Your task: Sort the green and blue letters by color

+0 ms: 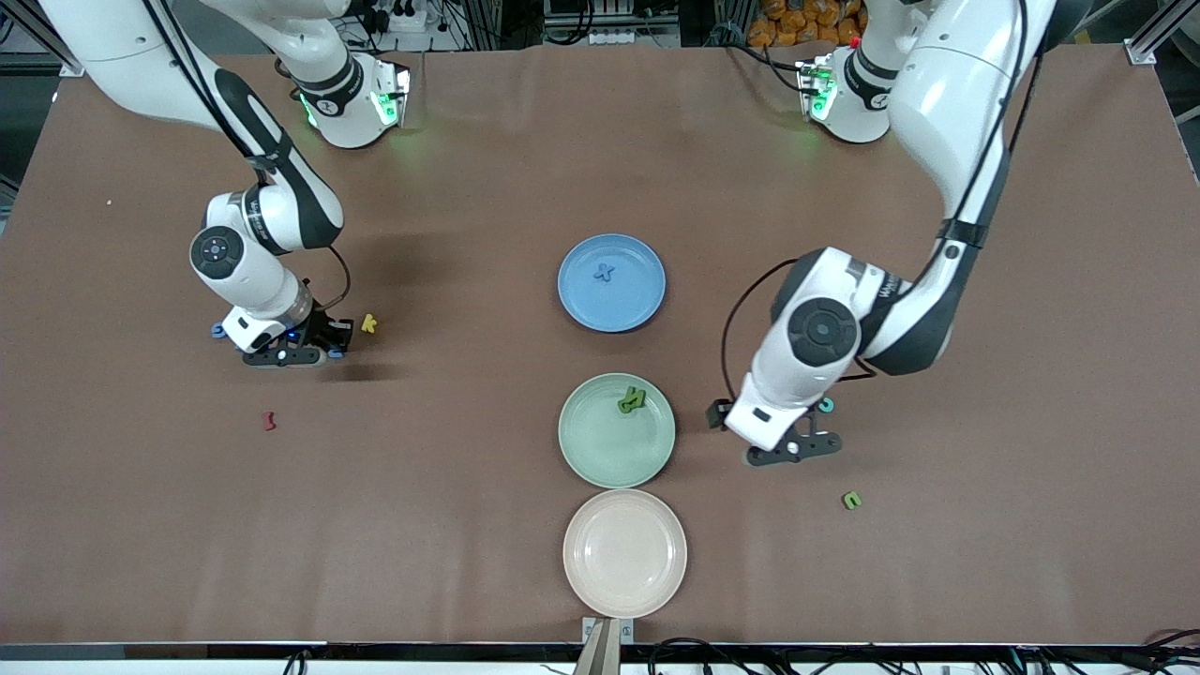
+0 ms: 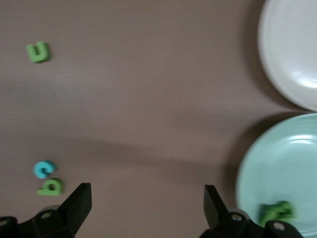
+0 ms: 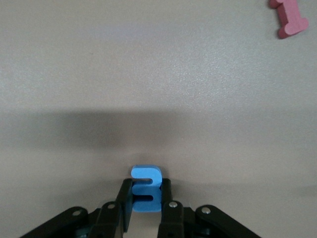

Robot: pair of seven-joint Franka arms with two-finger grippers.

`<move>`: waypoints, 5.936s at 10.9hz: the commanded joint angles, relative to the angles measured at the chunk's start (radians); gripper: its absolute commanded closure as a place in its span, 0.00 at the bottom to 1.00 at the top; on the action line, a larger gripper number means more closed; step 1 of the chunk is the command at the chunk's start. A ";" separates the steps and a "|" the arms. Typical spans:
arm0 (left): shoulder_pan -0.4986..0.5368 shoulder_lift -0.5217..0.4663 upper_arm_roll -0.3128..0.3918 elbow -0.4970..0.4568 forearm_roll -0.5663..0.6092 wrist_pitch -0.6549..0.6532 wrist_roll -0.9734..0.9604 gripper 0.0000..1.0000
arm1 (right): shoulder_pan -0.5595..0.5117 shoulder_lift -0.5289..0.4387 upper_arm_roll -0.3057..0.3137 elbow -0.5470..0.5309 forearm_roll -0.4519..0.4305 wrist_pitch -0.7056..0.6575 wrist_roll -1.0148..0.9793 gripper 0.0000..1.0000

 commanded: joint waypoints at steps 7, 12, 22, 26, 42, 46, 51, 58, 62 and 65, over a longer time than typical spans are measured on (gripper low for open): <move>0.304 -0.166 -0.101 -0.470 0.011 0.293 0.190 0.00 | 0.019 -0.022 0.005 0.101 0.000 -0.159 0.187 0.83; 0.303 -0.134 -0.100 -0.482 0.014 0.330 0.178 0.02 | 0.249 -0.096 0.002 0.224 0.228 -0.418 0.432 0.83; 0.318 -0.137 -0.092 -0.573 0.022 0.404 0.173 0.15 | 0.753 -0.012 0.003 0.385 0.258 -0.429 1.213 0.83; 0.321 -0.137 -0.092 -0.573 0.022 0.404 0.175 0.15 | 0.882 0.123 0.002 0.524 0.219 -0.428 1.420 0.82; 0.341 -0.117 -0.086 -0.570 0.098 0.414 0.176 0.29 | 0.528 0.102 0.008 0.591 0.178 -0.558 1.507 0.00; 0.341 -0.100 -0.088 -0.553 0.112 0.414 0.175 0.33 | 0.295 0.065 0.006 0.545 0.077 -0.561 1.513 0.00; 0.341 -0.089 -0.088 -0.544 0.112 0.414 0.175 0.54 | 0.095 0.035 -0.044 0.493 -0.089 -0.532 1.501 0.00; 0.326 -0.103 -0.095 -0.518 0.115 0.405 0.173 1.00 | -0.107 -0.149 -0.044 0.135 -0.147 -0.258 1.355 0.00; 0.277 -0.129 -0.164 -0.480 0.103 0.402 0.141 1.00 | -0.190 -0.145 -0.044 0.037 -0.147 -0.109 1.283 0.00; 0.157 -0.103 -0.175 -0.378 0.100 0.404 0.080 1.00 | -0.215 -0.131 -0.044 -0.012 -0.146 -0.046 1.278 0.00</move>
